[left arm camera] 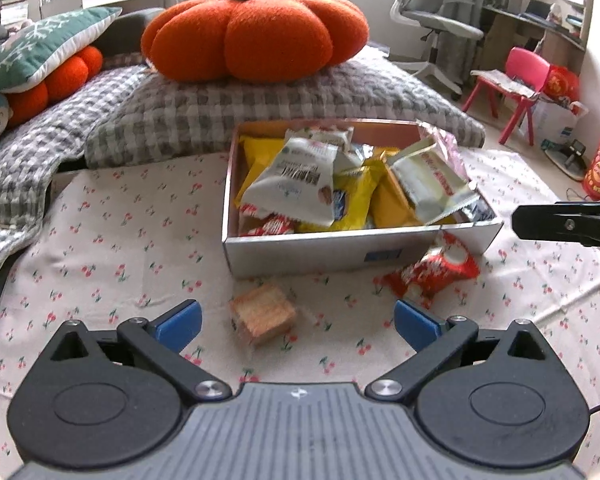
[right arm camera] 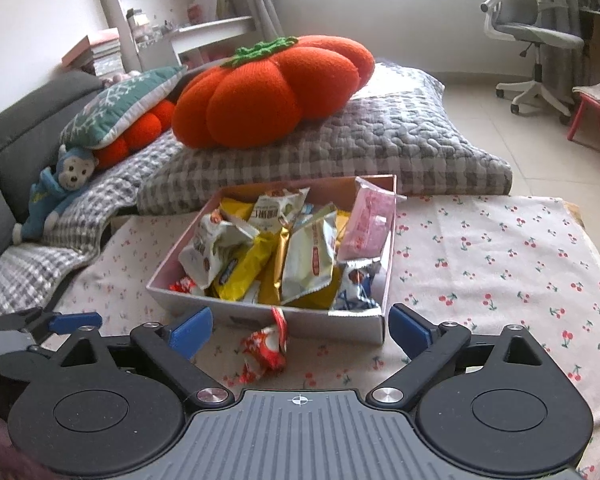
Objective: Organize snacks
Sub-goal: 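Move both tools back toward the brown cake and red packet, then grasp the brown square cake with the left tool while the right tool grasps the red packet, then carry the cake and red packet into the box and open both tools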
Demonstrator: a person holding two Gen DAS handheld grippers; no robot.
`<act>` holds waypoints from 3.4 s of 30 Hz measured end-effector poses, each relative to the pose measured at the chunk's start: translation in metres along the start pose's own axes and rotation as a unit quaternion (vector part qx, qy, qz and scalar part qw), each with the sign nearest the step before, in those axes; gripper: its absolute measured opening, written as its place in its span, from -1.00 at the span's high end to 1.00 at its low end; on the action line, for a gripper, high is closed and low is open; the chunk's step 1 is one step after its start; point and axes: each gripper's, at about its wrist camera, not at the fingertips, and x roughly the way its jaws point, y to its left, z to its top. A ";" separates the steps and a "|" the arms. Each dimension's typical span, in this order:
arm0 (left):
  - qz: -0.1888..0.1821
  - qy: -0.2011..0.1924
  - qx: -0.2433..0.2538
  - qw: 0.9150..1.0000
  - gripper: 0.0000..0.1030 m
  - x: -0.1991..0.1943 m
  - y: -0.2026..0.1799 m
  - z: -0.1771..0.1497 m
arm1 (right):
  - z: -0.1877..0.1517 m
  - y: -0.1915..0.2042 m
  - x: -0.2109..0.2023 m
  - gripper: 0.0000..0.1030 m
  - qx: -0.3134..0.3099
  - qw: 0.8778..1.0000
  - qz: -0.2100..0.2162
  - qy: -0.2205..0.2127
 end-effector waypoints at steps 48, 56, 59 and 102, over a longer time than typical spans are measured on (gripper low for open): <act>-0.066 -0.058 0.078 0.993 -1.00 0.048 0.039 -0.045 | -0.071 0.026 0.071 -1.00 -0.142 0.989 -0.007 0.047; -0.071 -0.061 0.080 0.992 -0.77 0.049 0.040 -0.040 | -0.061 0.030 0.082 -1.00 -0.147 0.988 -0.004 0.051; -0.070 -0.063 0.080 0.992 -0.62 0.048 0.041 -0.040 | -0.058 0.033 0.087 -1.00 -0.140 0.989 -0.012 0.050; -0.052 -0.069 0.108 0.990 0.35 0.040 0.039 -0.033 | -0.047 0.037 0.075 0.37 -0.129 0.991 0.000 0.034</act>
